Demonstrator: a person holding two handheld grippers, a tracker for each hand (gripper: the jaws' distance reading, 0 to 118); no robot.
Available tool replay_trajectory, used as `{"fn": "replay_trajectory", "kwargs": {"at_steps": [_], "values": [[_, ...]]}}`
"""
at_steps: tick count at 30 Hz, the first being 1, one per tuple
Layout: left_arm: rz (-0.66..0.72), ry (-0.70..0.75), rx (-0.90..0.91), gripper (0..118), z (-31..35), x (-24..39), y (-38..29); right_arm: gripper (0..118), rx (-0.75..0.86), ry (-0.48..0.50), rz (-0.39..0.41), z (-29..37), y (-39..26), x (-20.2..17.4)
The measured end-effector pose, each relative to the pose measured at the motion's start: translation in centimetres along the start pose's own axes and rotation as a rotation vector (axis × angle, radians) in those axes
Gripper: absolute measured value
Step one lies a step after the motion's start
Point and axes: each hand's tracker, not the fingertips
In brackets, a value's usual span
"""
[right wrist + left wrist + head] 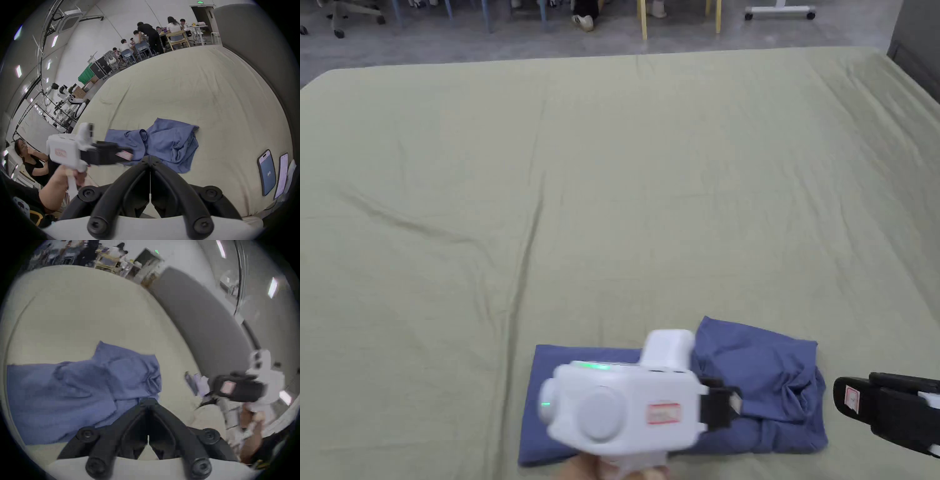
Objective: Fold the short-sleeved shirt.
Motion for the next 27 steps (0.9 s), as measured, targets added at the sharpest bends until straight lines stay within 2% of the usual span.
{"fn": "replay_trajectory", "kwargs": {"at_steps": [1,2,3,4,5,6,7,9,13,15,16,18,20,21,22,23,24,25,26,27], "values": [[0.064,-0.023,0.034,12,2.4,-1.9,0.3,3,0.002,0.008,0.007,0.0,0.1,-0.2],[0.085,-0.029,0.058,57,4.3,-3.6,0.5,3,0.004,0.015,0.012,-0.1,0.2,-0.3],[0.075,-0.023,0.085,109,6.7,-5.8,0.9,3,0.006,0.026,0.017,-0.2,0.3,-0.5],[0.062,0.018,0.086,118,8.0,-7.5,1.0,3,0.006,0.036,0.02,-0.3,0.3,-0.6],[0.069,0.072,0.069,118,9.1,-9.4,0.9,3,0.004,0.049,0.018,-0.6,0.4,-0.7],[0.063,0.069,0.178,118,11.5,-10.6,1.3,3,0.001,0.06,0.013,-0.9,0.4,-0.8],[0.089,0.083,0.115,118,11.6,-12.1,1.3,3,-0.001,0.065,0.007,-1.1,0.4,-0.9],[0.211,0.045,0.111,118,12.4,-15.3,1.2,3,-0.01,0.076,0.002,-1.5,0.3,-1.3],[0.313,0.087,0.112,118,9.8,-20.8,0.2,3,-0.022,0.092,0.012,-1.6,0.2,-1.9],[0.381,0.051,0.087,118,8.0,-21.8,-1.1,3,-0.03,0.097,0.019,-1.5,0.2,-2.1],[0.408,-0.029,0.107,118,7.3,-21.7,-1.4,3,-0.033,0.096,0.025,-1.5,0.2,-2.1],[0.381,-0.128,0.151,118,6.5,-20.3,-0.9,3,-0.04,0.092,0.034,-1.5,0.3,-2.2],[0.375,-0.048,0.124,118,5.9,-20.0,-1.6,3,-0.042,0.085,0.033,-1.6,0.4,-2.2],[0.383,-0.055,0.114,118,5.9,-20.4,-1.6,3,-0.043,0.086,0.029,-1.7,0.4,-2.2],[0.397,-0.064,0.121,101,6.5,-21.0,-1.7,3,-0.043,0.092,0.024,-1.7,0.5,-2.2],[0.438,-0.044,0.151,60,7.5,-21.2,-1.9,3,-0.043,0.099,0.021,-1.7,0.5,-2.2],[0.461,0.051,0.175,13,9.1,-21.9,-2.3,3,-0.043,0.102,0.02,-1.8,0.6,-2.2],[0.507,0.063,0.187,13,10.3,-22.7,-3.1,3,-0.043,0.102,0.024,-1.8,0.6,-2.3],[0.601,-0.096,0.211,13,11.2,-23.3,-4.1,3,-0.042,0.103,0.029,-1.9,0.6,-2.4],[0.633,-0.18,0.247,13,12.0,-23.1,-4.6,3,-0.043,0.104,0.03,-1.9,0.5,-2.4]]}}
